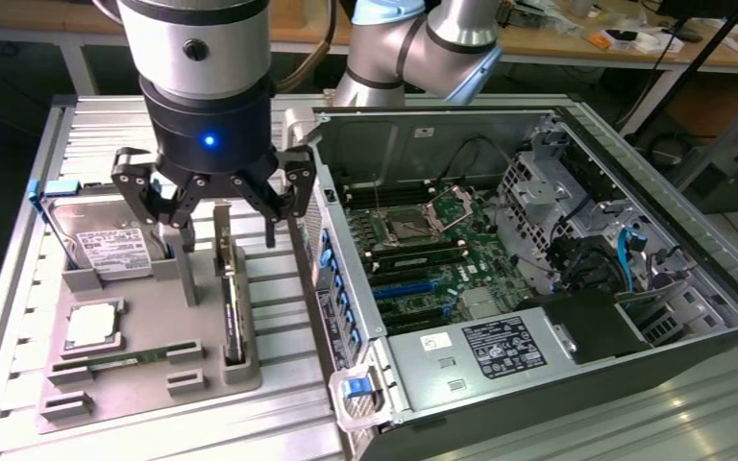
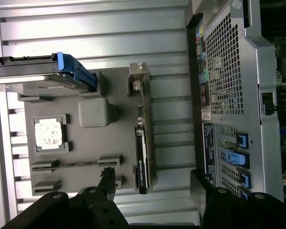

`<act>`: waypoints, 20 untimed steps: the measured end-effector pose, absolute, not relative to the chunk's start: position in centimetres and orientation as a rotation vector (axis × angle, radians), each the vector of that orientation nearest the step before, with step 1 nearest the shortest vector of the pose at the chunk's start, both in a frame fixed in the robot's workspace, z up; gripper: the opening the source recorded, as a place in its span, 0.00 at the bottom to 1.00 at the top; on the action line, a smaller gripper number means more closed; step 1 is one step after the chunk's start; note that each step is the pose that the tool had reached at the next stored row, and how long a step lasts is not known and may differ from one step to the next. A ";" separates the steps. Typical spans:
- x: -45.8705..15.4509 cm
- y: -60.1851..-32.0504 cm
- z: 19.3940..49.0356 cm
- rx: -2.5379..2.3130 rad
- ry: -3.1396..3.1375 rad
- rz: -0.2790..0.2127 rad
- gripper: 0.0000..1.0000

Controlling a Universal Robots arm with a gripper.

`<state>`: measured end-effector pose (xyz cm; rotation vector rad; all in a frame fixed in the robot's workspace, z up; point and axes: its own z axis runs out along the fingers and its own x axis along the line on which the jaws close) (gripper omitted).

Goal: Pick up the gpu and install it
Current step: 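Pick up the gpu and move the gpu toward the slot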

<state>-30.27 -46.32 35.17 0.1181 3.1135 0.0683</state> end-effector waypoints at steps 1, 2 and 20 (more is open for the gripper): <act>-30.3 -46.3 35.1 0.118 3.114 0.068 0.74; -30.3 -46.3 35.0 0.118 3.113 0.068 0.74; -30.2 -46.5 33.3 0.118 3.113 0.069 0.74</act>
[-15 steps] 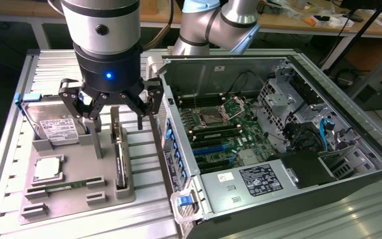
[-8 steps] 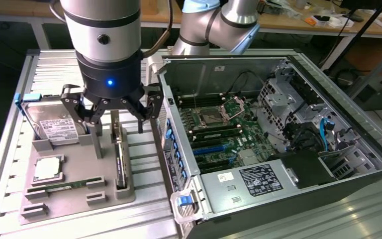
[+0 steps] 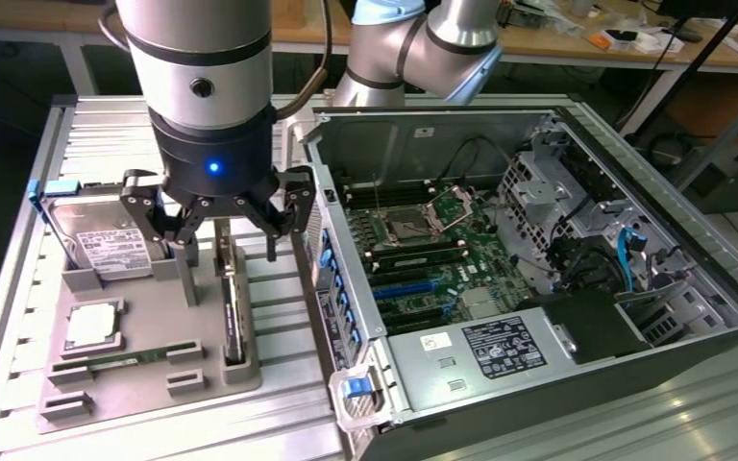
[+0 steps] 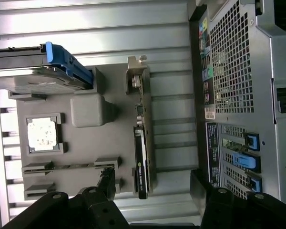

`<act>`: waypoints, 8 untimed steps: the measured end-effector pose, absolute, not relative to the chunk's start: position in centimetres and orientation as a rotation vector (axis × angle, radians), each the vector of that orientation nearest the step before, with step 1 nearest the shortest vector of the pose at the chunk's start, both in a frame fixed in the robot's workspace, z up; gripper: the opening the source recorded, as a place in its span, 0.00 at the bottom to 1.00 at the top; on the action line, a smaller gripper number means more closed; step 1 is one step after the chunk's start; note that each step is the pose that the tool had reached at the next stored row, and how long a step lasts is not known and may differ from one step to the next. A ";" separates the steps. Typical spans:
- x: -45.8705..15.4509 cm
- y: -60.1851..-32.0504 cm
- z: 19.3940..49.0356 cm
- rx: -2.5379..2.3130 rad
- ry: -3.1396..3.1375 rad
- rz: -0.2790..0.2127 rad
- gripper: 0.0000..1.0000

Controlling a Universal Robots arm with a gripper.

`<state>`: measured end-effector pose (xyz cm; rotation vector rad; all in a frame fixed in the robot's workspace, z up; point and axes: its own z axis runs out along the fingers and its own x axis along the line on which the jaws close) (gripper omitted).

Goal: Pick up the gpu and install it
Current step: 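Pick up the gpu and move the gpu toward the slot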

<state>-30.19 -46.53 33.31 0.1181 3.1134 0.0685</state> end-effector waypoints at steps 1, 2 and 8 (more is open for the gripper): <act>-30.2 -46.5 33.2 0.118 3.113 0.069 0.74; -30.2 -46.5 33.1 0.118 3.113 0.068 0.74; -30.2 -46.5 32.7 0.118 3.114 0.068 0.74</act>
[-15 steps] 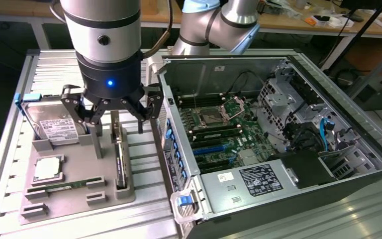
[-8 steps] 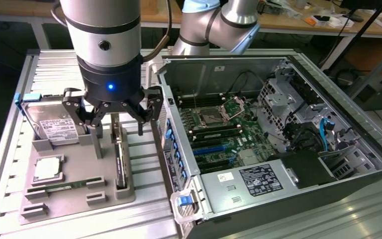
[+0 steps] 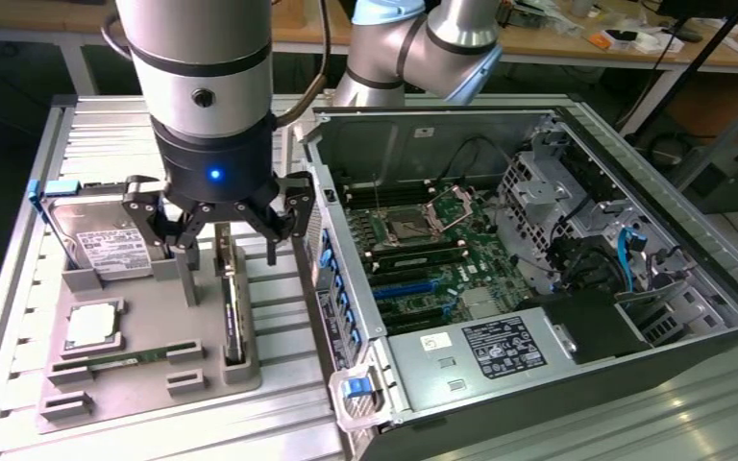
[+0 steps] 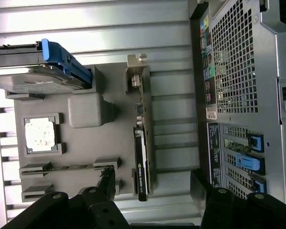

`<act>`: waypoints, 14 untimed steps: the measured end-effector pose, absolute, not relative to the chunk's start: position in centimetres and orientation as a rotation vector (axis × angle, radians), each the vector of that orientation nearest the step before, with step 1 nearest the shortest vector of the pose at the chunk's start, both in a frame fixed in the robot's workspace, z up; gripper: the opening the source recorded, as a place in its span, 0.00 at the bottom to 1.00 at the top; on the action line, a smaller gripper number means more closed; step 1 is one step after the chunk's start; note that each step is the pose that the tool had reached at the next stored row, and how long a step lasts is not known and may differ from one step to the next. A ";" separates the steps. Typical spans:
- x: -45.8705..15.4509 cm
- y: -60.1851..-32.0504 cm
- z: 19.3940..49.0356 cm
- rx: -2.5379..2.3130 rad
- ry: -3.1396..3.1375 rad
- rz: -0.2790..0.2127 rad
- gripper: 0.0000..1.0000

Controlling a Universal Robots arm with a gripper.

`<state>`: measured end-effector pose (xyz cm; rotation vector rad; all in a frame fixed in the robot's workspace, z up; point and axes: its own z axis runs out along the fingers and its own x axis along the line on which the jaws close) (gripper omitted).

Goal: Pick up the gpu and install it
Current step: 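Pick up the gpu and move the gpu toward the slot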

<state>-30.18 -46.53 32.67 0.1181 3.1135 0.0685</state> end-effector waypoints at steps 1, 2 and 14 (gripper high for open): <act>-30.2 -46.5 32.6 0.118 3.113 0.068 0.74; -30.2 -46.5 32.5 0.118 3.114 0.068 0.74; -30.1 -46.6 31.5 0.118 3.113 0.068 0.74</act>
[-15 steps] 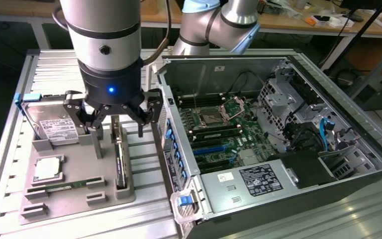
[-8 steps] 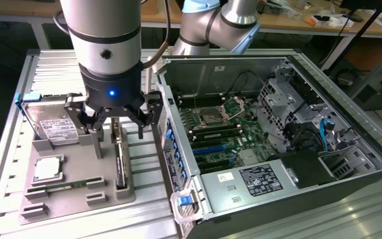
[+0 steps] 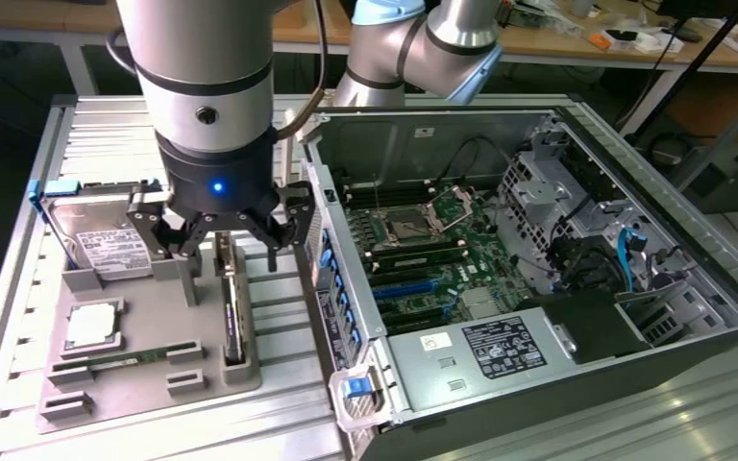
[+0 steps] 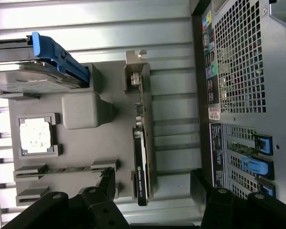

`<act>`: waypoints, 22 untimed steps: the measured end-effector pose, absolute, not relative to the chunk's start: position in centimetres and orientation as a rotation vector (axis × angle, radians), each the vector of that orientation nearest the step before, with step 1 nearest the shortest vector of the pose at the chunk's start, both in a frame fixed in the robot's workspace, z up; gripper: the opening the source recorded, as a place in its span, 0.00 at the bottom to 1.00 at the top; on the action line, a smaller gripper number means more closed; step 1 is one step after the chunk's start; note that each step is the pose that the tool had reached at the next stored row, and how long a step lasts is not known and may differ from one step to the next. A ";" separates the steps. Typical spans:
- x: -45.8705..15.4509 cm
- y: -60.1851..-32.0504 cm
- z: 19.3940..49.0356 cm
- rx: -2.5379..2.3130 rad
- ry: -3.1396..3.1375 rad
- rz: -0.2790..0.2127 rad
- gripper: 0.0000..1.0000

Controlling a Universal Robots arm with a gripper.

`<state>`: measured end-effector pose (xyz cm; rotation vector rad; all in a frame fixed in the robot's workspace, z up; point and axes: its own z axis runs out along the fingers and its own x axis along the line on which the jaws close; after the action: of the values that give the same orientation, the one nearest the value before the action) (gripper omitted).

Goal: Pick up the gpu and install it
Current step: 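Pick up the gpu and move the gpu toward the slot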

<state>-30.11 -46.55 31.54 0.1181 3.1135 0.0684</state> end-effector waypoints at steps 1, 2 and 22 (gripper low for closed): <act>-30.1 -46.6 31.5 0.118 3.113 0.069 0.74; -30.1 -46.6 31.4 0.118 3.113 0.068 0.74; -30.0 -46.6 29.9 0.118 3.114 0.068 0.74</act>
<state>-29.99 -46.58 29.86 0.1180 3.1135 0.0685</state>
